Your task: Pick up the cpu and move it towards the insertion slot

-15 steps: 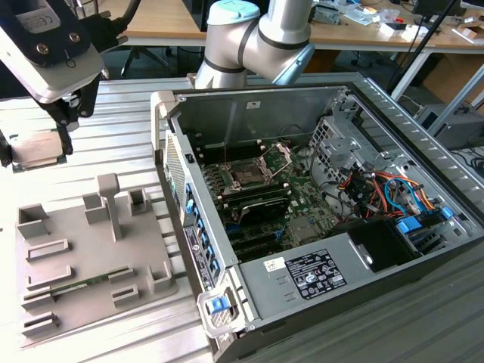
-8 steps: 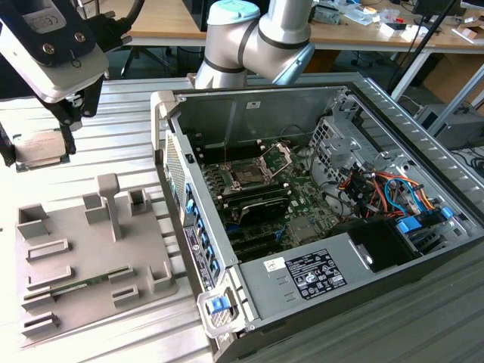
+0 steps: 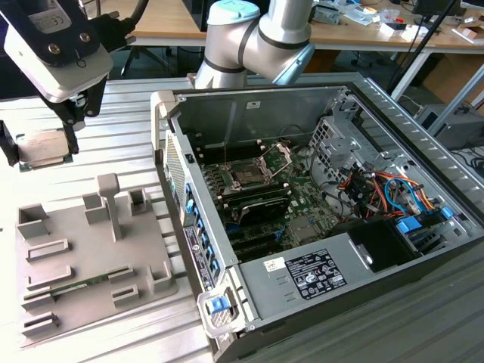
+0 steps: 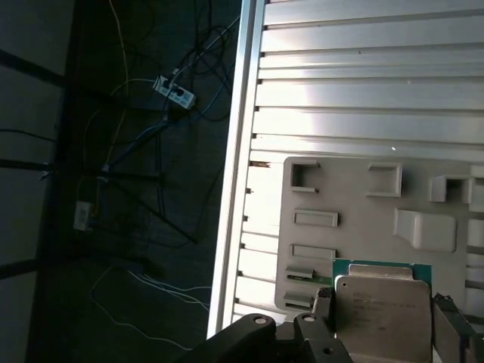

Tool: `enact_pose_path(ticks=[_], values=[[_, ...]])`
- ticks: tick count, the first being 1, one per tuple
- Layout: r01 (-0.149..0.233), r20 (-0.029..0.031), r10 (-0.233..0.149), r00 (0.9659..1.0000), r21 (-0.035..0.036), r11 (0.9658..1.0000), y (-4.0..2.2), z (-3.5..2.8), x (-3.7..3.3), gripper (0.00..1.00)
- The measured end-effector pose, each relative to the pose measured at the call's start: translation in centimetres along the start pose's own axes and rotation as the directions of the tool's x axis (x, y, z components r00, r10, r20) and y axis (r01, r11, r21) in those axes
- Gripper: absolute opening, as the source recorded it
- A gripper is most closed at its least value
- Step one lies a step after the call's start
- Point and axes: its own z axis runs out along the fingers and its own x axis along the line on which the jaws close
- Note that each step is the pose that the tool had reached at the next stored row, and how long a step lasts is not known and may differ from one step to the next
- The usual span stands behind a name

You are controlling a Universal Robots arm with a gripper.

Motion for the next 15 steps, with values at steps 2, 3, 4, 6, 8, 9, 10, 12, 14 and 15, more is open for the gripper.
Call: enact_pose_path(ticks=[2,3,4,6,8,9,10,12,14,15], values=[[0.0,0.0001,0.0,1.0,0.0,1.0,-0.01,0.0,-0.12,0.55],[0.0,0.0001,0.0,1.0,-0.0001,1.0,-0.02,0.01,-0.17,0.55],[0.0,0.0001,0.0,1.0,0.0,1.0,-0.03,0.0,-0.24,0.55],[0.0,0.0,0.0,1.0,0.0,1.0,-0.05,0.0,-0.37,0.55],[0.0,0.0,0.0,1.0,-0.0001,1.0,-0.06,0.0,-0.45,0.55],[0.0,0.0,0.0,1.0,-0.0001,1.0,-0.06,0.0,-0.5,0.55],[0.0,0.0001,0.0,1.0,-0.0001,1.0,-0.07,0.0,-0.55,0.55],[0.0,0.0,0.0,1.0,0.0,1.0,-0.08,0.0,-0.62,0.55],[0.0,0.0001,0.0,1.0,-0.0001,1.0,-0.09,0.0,-0.71,0.55],[0.0,0.0,0.0,1.0,0.0,1.0,-0.1,0.0,-0.77,0.55]])
